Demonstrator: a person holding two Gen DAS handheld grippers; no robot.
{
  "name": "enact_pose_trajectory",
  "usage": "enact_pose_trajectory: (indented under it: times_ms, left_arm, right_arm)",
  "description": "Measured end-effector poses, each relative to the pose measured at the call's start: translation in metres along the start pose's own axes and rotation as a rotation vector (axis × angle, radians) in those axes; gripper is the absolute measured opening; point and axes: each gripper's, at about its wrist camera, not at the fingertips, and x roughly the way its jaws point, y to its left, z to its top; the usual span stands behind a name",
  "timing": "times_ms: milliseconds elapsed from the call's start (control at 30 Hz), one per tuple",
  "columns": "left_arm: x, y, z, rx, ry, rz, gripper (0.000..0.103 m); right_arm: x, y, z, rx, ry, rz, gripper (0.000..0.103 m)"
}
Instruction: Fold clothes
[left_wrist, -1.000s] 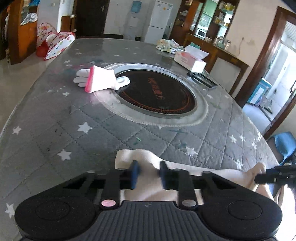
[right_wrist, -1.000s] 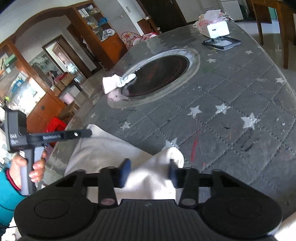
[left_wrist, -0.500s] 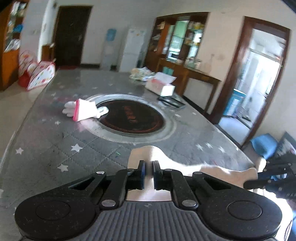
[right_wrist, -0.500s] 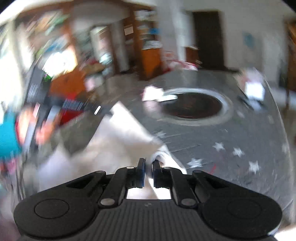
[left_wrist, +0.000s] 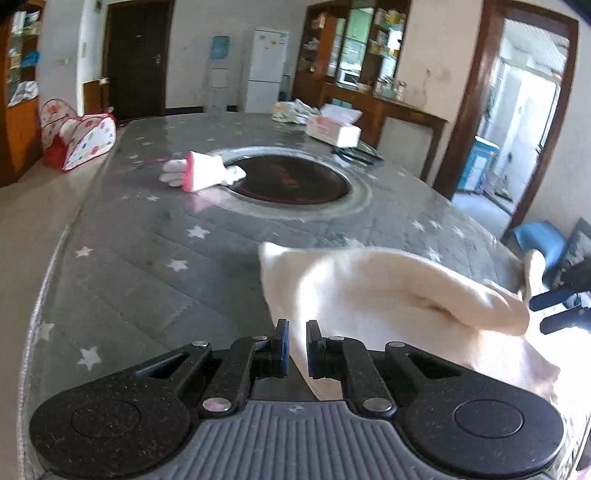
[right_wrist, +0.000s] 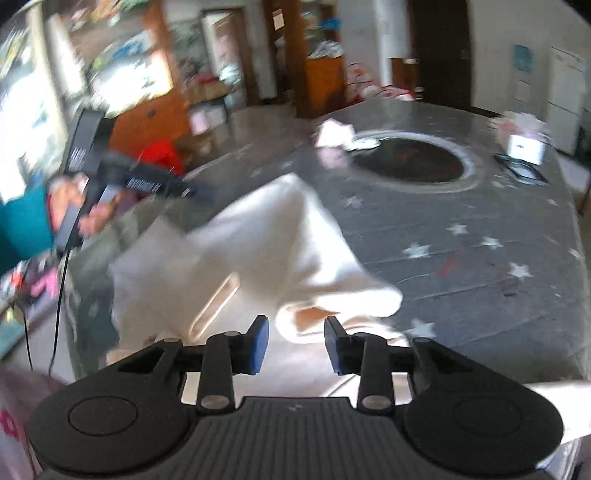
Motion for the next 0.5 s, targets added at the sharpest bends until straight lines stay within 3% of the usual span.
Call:
enact_pose_trajectory:
  times_ms: [233, 300, 367, 433, 500]
  left_arm:
    - [0.024, 0.007, 0.024, -0.074, 0.003, 0.039, 0.013]
    - [0.031, 0.008, 0.032, -0.094, 0.006, 0.051, 0.019]
    - [0.039, 0.01, 0.039, -0.114, 0.008, 0.063, 0.034]
    - [0.047, 0.011, 0.046, -0.134, 0.011, 0.075, 0.043]
    - [0.057, 0.012, 0.052, -0.147, 0.021, 0.085, 0.046]
  right_arm:
    - [0.013, -0.057, 0.017, 0.305, -0.031, -0.061, 0.032]
    - [0.027, -0.069, 0.017, 0.36, 0.011, -0.051, 0.032]
    - [0.039, -0.072, 0.017, 0.378, 0.049, -0.038, 0.033]
    - [0.05, -0.071, 0.016, 0.372, 0.078, -0.035, 0.033]
    - [0.056, -0.068, 0.015, 0.364, 0.099, -0.027, 0.033]
